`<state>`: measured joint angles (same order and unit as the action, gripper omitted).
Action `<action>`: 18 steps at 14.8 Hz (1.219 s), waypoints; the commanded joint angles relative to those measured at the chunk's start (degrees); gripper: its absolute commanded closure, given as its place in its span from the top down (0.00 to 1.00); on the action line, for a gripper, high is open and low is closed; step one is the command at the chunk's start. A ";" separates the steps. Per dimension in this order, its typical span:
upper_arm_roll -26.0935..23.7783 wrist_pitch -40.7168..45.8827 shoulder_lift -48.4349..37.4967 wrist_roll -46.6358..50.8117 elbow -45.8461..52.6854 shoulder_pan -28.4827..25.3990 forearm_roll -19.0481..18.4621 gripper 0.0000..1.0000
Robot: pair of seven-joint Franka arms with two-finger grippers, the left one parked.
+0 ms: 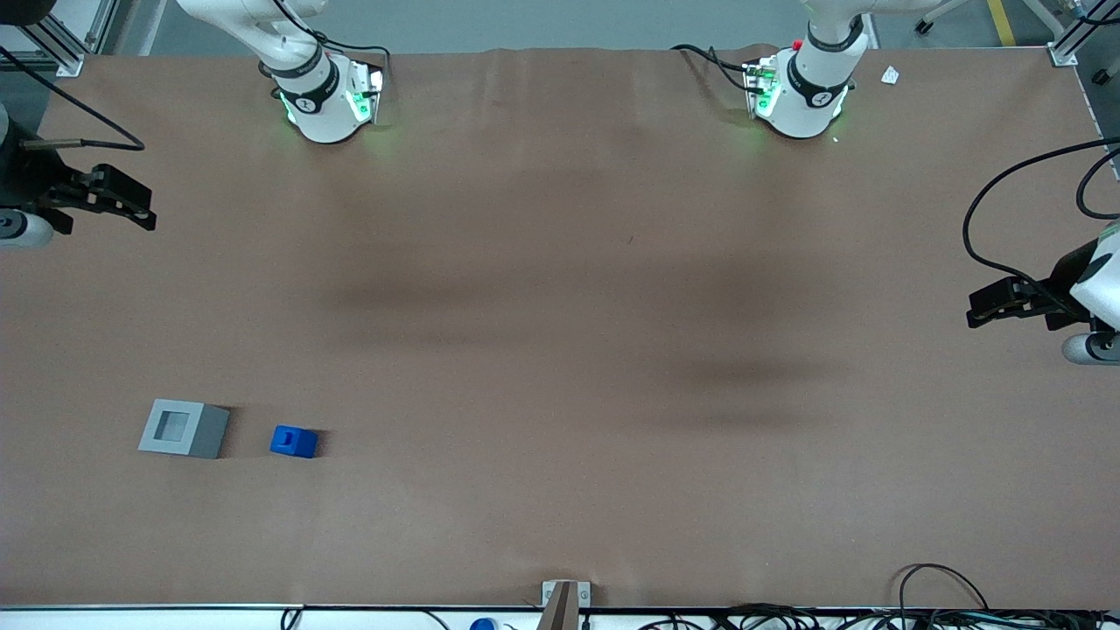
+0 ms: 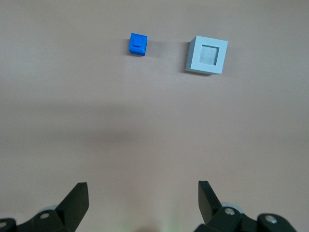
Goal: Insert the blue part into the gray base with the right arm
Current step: 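Move the open right gripper down toward the blue block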
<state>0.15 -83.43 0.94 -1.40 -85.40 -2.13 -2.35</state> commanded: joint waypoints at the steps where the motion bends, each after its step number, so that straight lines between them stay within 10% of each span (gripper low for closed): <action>1: 0.03 -0.68 -1.29 0.61 -1.17 0.90 -0.20 1.00; 13: 0.12 -6.92 1.43 0.52 -0.91 6.00 2.26 1.00; 18: -0.32 -6.04 2.83 0.78 0.15 2.40 -3.89 1.00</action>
<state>0.04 -89.96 2.72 -1.14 -85.56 1.86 -4.09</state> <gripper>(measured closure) 0.000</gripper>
